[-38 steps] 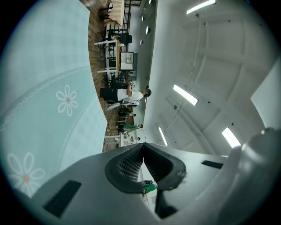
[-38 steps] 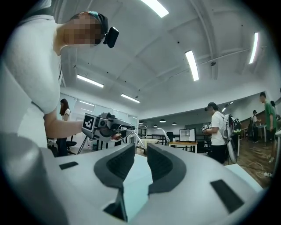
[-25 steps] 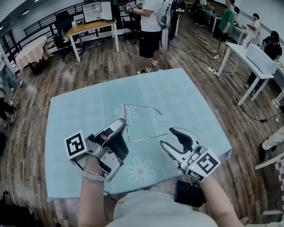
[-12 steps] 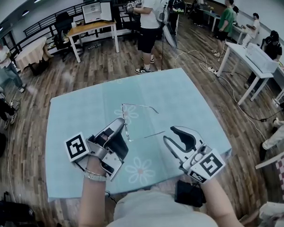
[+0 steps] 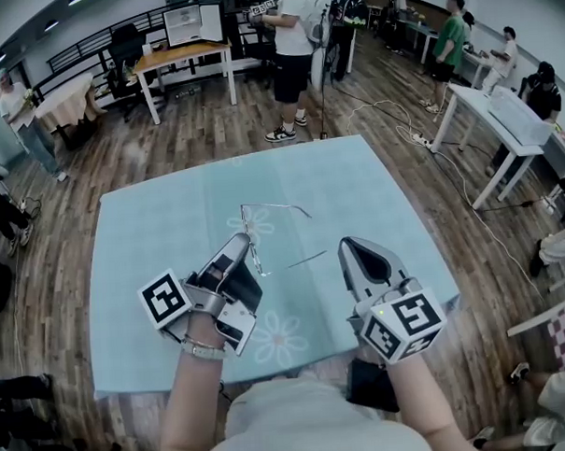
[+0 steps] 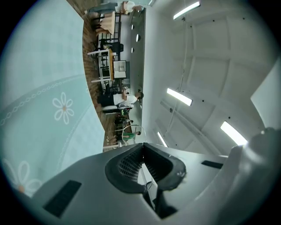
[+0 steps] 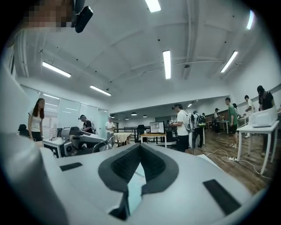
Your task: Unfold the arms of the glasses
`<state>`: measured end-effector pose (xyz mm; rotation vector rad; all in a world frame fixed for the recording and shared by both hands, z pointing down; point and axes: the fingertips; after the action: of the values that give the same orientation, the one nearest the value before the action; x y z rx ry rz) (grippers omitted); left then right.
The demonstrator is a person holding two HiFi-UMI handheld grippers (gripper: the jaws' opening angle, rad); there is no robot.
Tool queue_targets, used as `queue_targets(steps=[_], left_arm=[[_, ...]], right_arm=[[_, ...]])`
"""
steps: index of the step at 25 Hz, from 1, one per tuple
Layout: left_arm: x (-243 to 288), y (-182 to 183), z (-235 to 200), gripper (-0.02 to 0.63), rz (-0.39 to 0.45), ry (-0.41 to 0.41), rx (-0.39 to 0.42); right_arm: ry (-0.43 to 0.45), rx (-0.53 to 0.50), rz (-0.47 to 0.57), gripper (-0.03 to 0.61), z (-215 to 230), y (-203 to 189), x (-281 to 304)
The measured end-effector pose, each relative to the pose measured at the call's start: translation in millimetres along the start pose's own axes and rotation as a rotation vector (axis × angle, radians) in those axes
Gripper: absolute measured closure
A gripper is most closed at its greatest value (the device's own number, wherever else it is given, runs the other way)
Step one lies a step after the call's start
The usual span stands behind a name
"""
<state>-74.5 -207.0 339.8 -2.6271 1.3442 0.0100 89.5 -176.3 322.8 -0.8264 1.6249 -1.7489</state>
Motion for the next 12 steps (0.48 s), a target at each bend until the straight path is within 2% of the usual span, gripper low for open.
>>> queue_targets(steps=[8,12], left_arm=[[-5,13,-13,0.603,0.195,-0.033,0.060],[-9,18,-18,0.603,0.282,-0.086,0.037]], right_arm=[[-0.031,-0.013,-0.007,0.572,-13,-6,19],[-0.045,-0.017,-0.005,0.572,-17,-14,28]])
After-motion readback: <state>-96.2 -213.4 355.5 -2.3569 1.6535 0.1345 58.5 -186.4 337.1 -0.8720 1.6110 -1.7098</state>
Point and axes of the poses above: the fingertips, and each gripper's own axes: x forward along the fingers, z to its right, y out of its top, and after that the axes turned 7 degrees about y, right-handed
